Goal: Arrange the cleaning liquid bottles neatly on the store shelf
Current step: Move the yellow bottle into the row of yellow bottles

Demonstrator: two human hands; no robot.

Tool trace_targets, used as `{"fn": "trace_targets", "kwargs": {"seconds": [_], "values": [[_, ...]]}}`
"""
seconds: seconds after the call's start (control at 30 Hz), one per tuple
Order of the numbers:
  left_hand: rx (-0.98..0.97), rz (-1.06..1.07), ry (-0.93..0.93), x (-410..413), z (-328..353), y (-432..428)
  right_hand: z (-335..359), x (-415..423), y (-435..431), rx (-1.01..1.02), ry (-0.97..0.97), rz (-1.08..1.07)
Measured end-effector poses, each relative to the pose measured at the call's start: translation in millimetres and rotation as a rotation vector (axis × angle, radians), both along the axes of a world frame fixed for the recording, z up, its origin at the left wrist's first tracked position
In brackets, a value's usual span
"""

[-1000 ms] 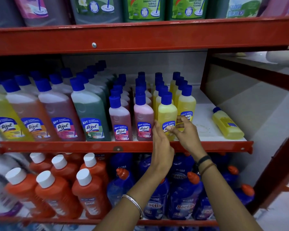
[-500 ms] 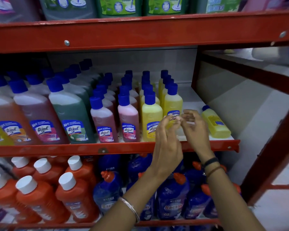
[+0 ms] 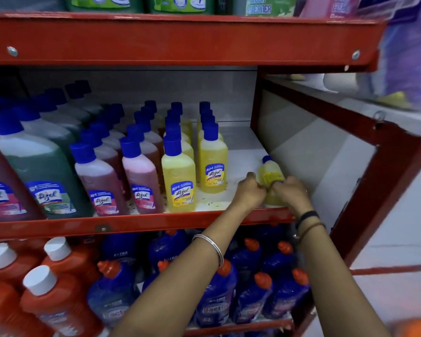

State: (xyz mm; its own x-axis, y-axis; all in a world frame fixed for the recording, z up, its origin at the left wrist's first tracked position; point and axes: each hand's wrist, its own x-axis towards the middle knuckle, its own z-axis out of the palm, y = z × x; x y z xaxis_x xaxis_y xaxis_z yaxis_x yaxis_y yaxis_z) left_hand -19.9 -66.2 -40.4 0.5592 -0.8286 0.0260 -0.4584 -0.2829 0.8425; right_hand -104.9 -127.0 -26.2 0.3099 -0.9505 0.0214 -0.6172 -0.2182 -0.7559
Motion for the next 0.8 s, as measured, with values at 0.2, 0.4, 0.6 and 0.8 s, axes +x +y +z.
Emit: {"fn": "trace_targets", "kwargs": {"seconds": [0.2,0.4,0.6,0.8], "values": [[-0.151,0.061,0.089,2,-1,12,1,-8,-10,0.284,-0.294,0.158],[-0.377,0.123,-0.197,5,7,58,-5,1,19,0.216,-0.585,0.412],[-0.474,0.150,-0.309,11,-18,107,-11,22,55,0.087,-0.562,0.487],[-0.440,0.123,-0.350,12,-29,128,-19,39,85,-0.109,-0.499,0.382]]}}
